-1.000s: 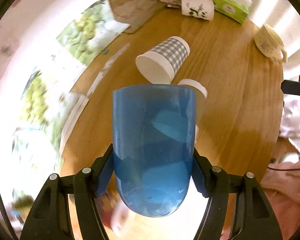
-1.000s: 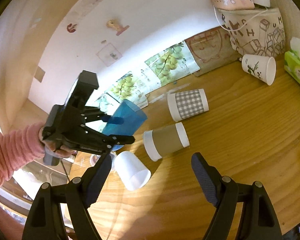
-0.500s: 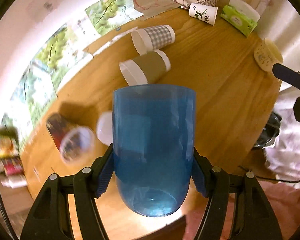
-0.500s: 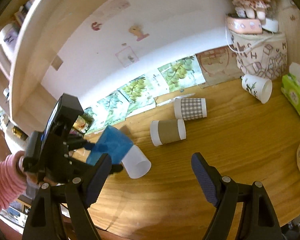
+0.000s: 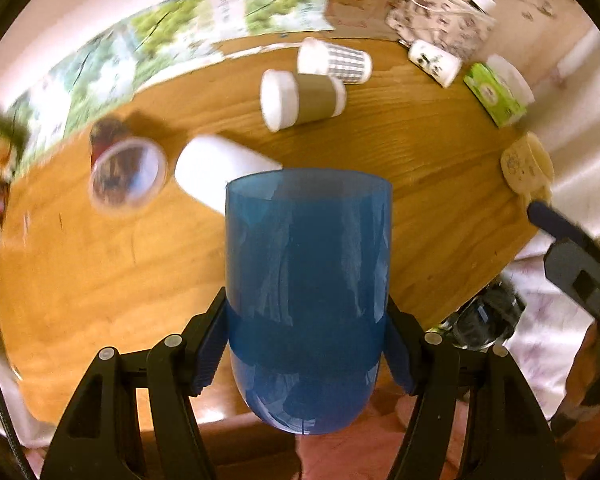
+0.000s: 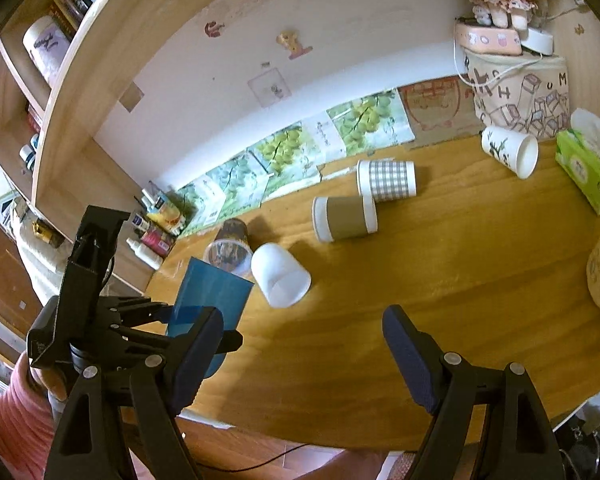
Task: Flip cup upright
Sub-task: 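Lift the blue cup with the left gripper and carry it toward the right tool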
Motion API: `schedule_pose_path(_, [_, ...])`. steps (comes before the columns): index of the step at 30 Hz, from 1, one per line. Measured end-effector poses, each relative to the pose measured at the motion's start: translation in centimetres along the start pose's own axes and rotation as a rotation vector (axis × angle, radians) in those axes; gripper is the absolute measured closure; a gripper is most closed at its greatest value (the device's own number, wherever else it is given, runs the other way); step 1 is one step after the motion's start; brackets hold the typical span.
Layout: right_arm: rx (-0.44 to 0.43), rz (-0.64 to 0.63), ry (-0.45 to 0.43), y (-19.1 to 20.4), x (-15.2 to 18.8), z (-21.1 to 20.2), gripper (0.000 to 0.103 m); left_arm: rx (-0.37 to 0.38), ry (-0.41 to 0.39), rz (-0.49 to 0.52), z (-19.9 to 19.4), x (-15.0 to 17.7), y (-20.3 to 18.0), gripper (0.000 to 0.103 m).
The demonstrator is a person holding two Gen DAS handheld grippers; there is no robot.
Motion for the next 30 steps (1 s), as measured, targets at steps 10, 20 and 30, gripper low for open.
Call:
schedule_pose_path(10, [-0.008, 0.077, 0.119, -0.8, 2.5, 2.0, 0.02, 0.086, -0.016, -0.205, 2.8, 2.5, -0.2, 0.032])
schedule_pose_path(20, [0.031, 0.093, 0.239, -1.7, 4.1, 4.6, 0.02, 0.147, 0.039, -0.297, 6.2, 3.5, -1.3, 0.032])
schedule_pose_path(30, [0.035, 0.121, 0.326, -2.6, 4.2, 6.8, 0.02, 0.085, 0.088, -0.334, 7.9, 4.1, -0.6, 0.032])
Point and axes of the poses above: each gripper's, at about its wrist camera, not at the fingertips, and z roughly the way its jaws point, y to its left, x to its underside, the point moved 10 cm from there along z, roughly the way its jaws point, and after that the axes turned 15 degrees about z, right-handed, at the moved point
